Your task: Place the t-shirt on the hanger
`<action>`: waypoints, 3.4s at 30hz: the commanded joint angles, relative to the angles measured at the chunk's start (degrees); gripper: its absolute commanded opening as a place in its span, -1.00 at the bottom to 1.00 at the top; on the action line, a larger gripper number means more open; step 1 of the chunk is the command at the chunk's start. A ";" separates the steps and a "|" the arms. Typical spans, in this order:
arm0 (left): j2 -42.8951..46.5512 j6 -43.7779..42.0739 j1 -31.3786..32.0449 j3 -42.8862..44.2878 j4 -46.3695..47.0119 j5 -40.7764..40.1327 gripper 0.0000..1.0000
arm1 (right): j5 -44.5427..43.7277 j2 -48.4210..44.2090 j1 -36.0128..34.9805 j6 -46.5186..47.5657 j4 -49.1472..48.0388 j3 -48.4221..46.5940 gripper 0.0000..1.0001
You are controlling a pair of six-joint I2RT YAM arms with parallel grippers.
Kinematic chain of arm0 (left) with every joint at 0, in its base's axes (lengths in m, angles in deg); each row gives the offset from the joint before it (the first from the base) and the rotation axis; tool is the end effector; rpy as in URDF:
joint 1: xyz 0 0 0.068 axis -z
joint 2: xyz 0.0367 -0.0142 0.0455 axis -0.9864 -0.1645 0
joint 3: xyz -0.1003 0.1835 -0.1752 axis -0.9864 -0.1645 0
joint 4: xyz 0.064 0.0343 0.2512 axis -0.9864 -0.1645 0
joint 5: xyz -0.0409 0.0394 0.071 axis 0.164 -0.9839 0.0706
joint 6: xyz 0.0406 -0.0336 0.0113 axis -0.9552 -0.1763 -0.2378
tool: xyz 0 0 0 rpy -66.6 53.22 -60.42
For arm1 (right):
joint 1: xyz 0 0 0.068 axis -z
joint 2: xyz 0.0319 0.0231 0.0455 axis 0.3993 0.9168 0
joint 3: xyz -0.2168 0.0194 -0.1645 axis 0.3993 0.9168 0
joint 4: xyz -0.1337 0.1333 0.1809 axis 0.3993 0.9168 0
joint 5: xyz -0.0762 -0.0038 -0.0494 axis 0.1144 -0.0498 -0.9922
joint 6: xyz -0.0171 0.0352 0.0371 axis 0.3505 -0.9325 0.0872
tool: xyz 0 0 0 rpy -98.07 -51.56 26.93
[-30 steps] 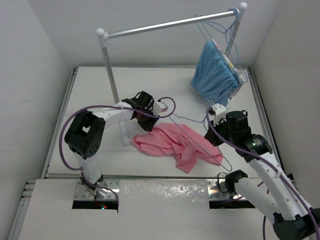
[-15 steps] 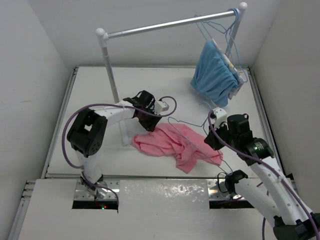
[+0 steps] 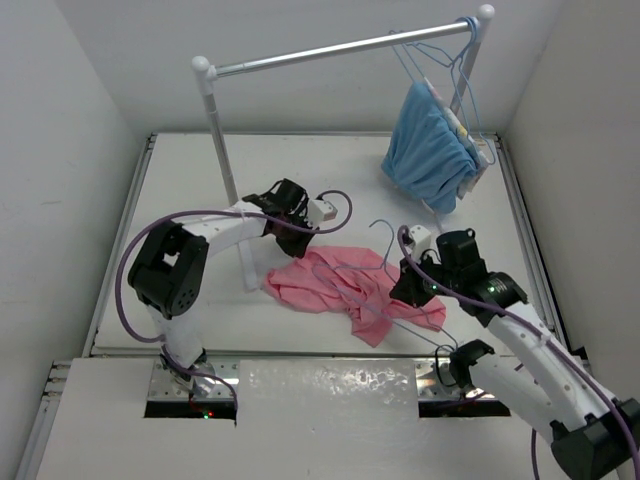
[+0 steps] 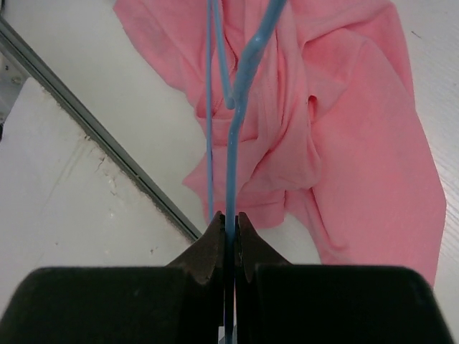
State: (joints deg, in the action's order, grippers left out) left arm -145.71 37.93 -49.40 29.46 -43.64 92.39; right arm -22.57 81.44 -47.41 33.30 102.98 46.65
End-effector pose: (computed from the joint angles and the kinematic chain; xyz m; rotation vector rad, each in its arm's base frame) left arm 0.3068 -0.1968 0.1806 1.2826 2.3921 -0.4316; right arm 0.1354 0.0753 0.2460 -0.4922 2.3351 0.7590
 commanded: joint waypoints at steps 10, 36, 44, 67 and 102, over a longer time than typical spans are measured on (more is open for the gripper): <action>4.12 -5.55 -0.02 2.02 -3.05 5.00 -1.00 | -12.59 11.94 -7.32 3.67 -9.43 -6.51 -1.00; 5.96 -9.51 1.12 17.67 -11.75 1.13 -1.00 | -25.62 10.20 -7.50 17.38 -7.40 -14.36 -1.00; 5.53 -8.90 1.30 20.83 -13.69 -1.69 -1.00 | -25.36 4.83 -7.50 16.86 -13.55 -11.28 -1.00; 9.31 -13.72 4.19 21.00 -14.91 10.01 -1.00 | -11.21 -1.40 -7.50 15.98 -38.60 9.03 -1.00; 12.20 -22.08 11.84 33.14 -25.03 1.40 -1.00 | -3.56 -17.05 -7.59 14.13 -26.65 1.65 -1.00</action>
State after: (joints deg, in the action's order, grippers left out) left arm -133.85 17.63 -38.34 60.89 -68.32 90.64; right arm -27.82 66.47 -54.80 48.19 78.11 51.87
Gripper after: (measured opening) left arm 0.008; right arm 0.009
